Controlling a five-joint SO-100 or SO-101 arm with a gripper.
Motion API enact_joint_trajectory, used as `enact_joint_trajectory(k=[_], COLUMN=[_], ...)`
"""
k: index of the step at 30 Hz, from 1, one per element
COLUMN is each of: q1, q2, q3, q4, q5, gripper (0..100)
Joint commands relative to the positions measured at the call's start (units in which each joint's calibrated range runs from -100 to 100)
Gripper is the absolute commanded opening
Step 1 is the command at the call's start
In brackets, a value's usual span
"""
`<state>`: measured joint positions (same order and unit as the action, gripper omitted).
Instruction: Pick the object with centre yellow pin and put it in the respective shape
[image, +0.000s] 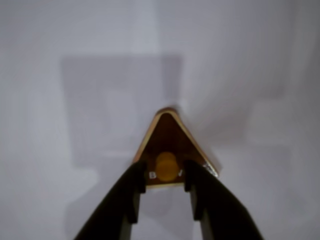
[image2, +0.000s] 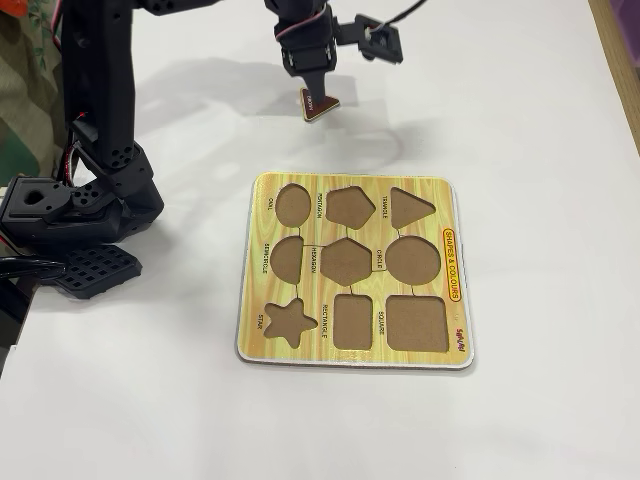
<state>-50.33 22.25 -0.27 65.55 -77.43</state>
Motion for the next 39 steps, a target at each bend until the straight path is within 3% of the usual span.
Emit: enact_joint_trajectory(k=[1,39], q1=[0.6,0.7], q2=[-0.9,-1.4], q3=[-2.4,-2.3], q4=[-0.7,-0.7], q5=[0.3,0.3], gripper=[9,4])
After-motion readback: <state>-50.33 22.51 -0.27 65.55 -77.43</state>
